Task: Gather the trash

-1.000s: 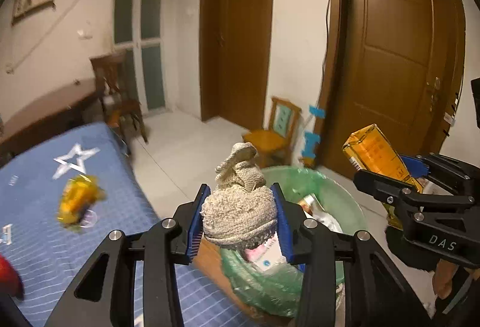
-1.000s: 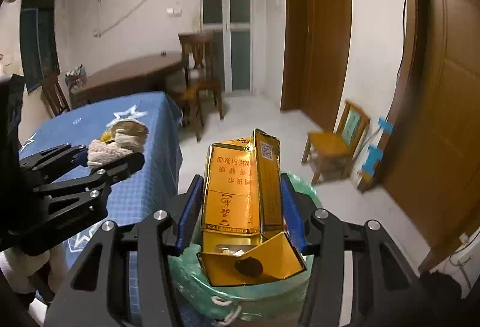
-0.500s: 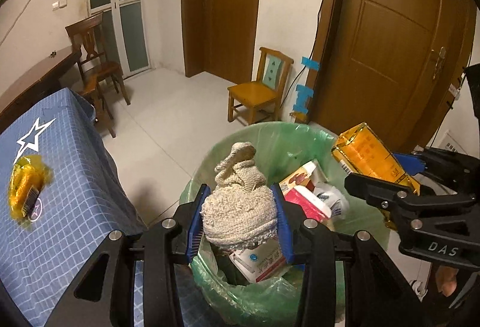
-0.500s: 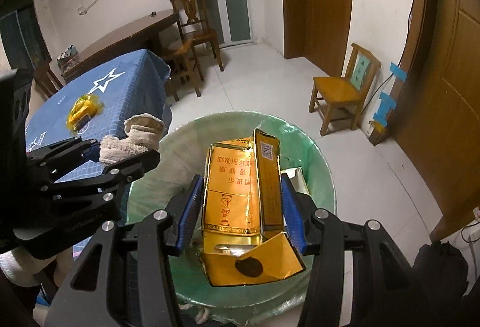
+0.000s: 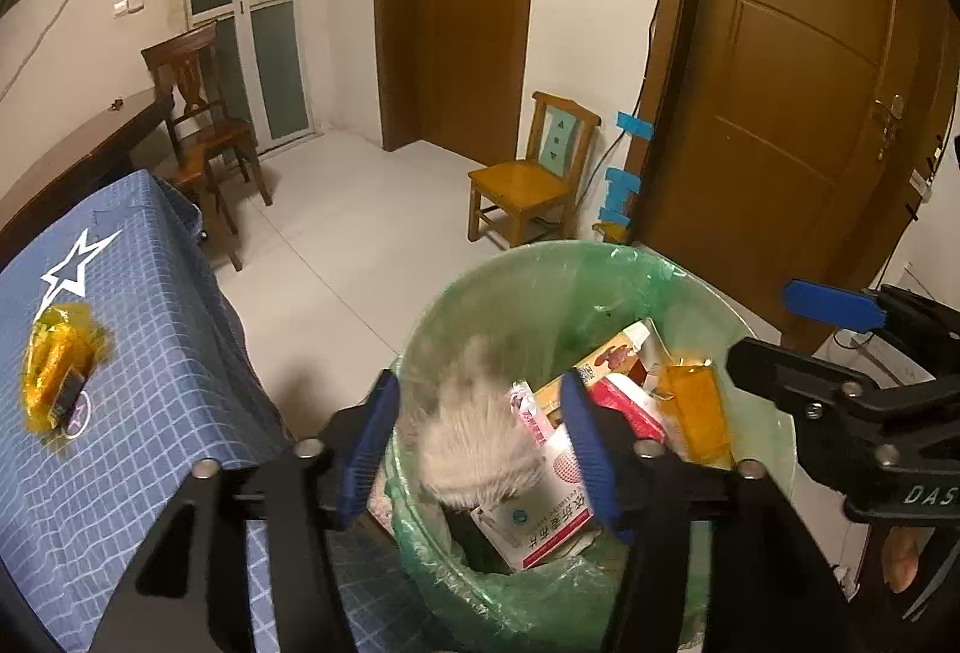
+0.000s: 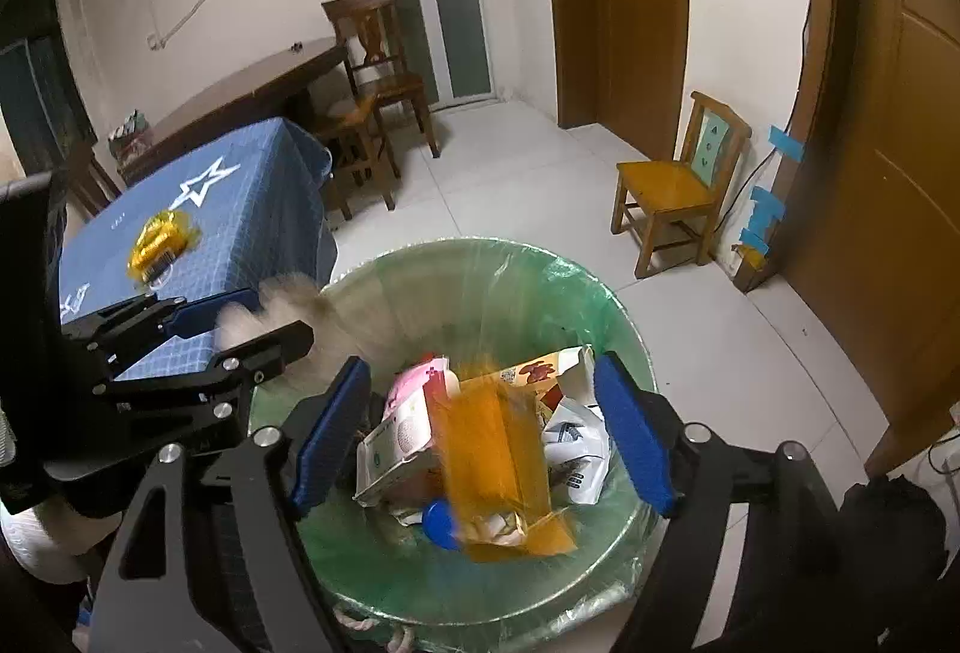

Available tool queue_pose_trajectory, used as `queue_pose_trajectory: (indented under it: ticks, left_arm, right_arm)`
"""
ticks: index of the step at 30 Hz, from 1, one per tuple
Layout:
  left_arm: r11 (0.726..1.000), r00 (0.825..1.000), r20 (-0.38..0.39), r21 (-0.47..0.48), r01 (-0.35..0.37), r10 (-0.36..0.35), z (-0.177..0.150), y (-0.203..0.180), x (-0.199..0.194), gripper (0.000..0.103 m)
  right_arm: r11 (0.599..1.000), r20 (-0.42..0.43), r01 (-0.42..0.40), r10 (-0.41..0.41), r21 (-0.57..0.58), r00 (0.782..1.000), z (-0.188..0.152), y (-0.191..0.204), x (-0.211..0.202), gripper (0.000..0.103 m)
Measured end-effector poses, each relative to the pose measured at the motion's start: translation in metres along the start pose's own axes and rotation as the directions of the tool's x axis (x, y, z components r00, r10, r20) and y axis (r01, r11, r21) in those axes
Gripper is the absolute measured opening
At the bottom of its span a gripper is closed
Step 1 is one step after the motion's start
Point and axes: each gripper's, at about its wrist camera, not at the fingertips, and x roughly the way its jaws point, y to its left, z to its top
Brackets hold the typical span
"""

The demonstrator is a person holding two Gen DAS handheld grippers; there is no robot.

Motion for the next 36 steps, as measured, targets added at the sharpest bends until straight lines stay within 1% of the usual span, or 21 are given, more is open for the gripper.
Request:
queue_pose_trajectory:
  ticks: [3,4,5,6,7,8,9,10,11,13,14,16,17,19,20,21,24,25,30,33,36]
  left_arm:
    - [1.0,1.0,0.02,-0.012,-0.004,0.004,0.0,0.003,-0.013,0.068]
    - [1.0,1.0,0.03,-0.014,-0.007,0.008,-0.001,0.003,-0.019,0.073]
    - [1.0,0.999,0.042,-0.015,-0.01,0.01,-0.001,0.003,-0.027,0.075]
    - [1.0,0.998,0.063,-0.012,-0.014,0.015,-0.003,0.003,-0.038,0.079]
    - [1.0,0.995,0.091,-0.01,-0.028,0.029,-0.005,0.003,-0.05,0.084]
    - [0.999,0.993,0.111,-0.009,-0.044,0.044,-0.007,0.002,-0.062,0.086]
    - [0.998,0.987,0.145,-0.015,-0.066,0.068,-0.011,0.004,-0.078,0.091]
    - [0.996,0.98,0.18,-0.022,-0.085,0.088,-0.014,0.003,-0.095,0.094]
    - [0.994,0.97,0.215,-0.031,-0.106,0.11,-0.02,0.003,-0.11,0.098]
    - [0.988,0.945,0.289,-0.048,-0.146,0.154,-0.034,0.005,-0.148,0.098]
    - [0.986,0.936,0.311,-0.057,-0.154,0.164,-0.04,0.004,-0.162,0.098]
    - [0.984,0.917,0.358,-0.066,-0.163,0.176,-0.06,0.004,-0.194,0.098]
    - [0.983,0.911,0.37,-0.067,-0.17,0.183,-0.065,0.002,-0.204,0.098]
    - [0.974,0.888,0.402,-0.065,-0.216,0.224,-0.082,-0.003,-0.226,0.098]
    - [0.972,0.878,0.417,-0.063,-0.228,0.233,-0.086,-0.006,-0.236,0.098]
    - [0.973,0.875,0.427,-0.063,-0.22,0.226,-0.094,-0.007,-0.246,0.098]
    - [0.979,0.876,0.436,-0.076,-0.191,0.205,-0.113,-0.012,-0.267,0.098]
    - [0.979,0.877,0.435,-0.071,-0.192,0.203,-0.119,-0.015,-0.271,0.098]
    - [0.982,0.885,0.428,-0.031,-0.189,0.184,-0.148,-0.036,-0.285,0.098]
    - [0.982,0.891,0.416,-0.028,-0.189,0.184,-0.159,-0.045,-0.288,0.098]
    - [0.979,0.884,0.426,-0.03,-0.2,0.194,-0.17,-0.054,-0.294,0.098]
  right_arm:
    - [1.0,0.035,-0.006,0.006,0.004,0.999,-0.001,0.002,-0.017,0.074]
    - [1.0,0.051,-0.011,0.011,0.002,0.999,-0.002,0.003,-0.025,0.075]
    - [1.0,0.069,-0.015,0.015,-0.002,0.997,-0.004,0.006,-0.034,0.077]
    - [1.0,0.087,-0.016,0.016,-0.005,0.996,-0.006,0.009,-0.042,0.08]
    - [1.0,0.127,-0.02,0.021,-0.012,0.992,-0.01,0.013,-0.059,0.081]
    - [1.0,0.154,-0.02,0.022,-0.017,0.988,-0.013,0.015,-0.07,0.083]
    - [1.0,0.188,-0.02,0.024,-0.024,0.982,-0.018,0.019,-0.085,0.084]
    - [0.999,0.214,-0.02,0.027,-0.032,0.976,-0.023,0.023,-0.097,0.085]
    - [0.999,0.263,-0.008,0.021,-0.049,0.965,-0.032,0.03,-0.117,0.087]
    - [0.998,0.339,0.015,0.008,-0.065,0.941,-0.049,0.04,-0.147,0.093]
    - [0.997,0.363,0.02,0.008,-0.074,0.932,-0.056,0.043,-0.157,0.096]
    - [0.994,0.411,0.05,-0.007,-0.094,0.911,-0.075,0.052,-0.179,0.097]
    - [0.994,0.422,0.058,-0.012,-0.097,0.907,-0.084,0.055,-0.186,0.097]
    - [0.995,0.437,0.052,-0.008,-0.09,0.899,-0.101,0.058,-0.199,0.097]
    - [0.995,0.445,0.052,-0.009,-0.084,0.895,-0.109,0.06,-0.203,0.097]
    - [0.996,0.452,0.053,-0.012,-0.077,0.892,-0.117,0.06,-0.208,0.097]
    - [0.997,0.476,0.071,-0.042,-0.043,0.879,-0.138,0.061,-0.218,0.097]
    - [0.998,0.481,0.063,-0.044,-0.023,0.876,-0.144,0.058,-0.219,0.097]
    - [0.999,0.481,0.046,-0.044,0.008,0.875,-0.172,0.057,-0.223,0.097]
    - [0.998,0.477,0.061,-0.054,0.0,0.877,-0.185,0.06,-0.226,0.097]
    - [0.997,0.479,0.076,-0.064,-0.006,0.876,-0.191,0.062,-0.227,0.097]
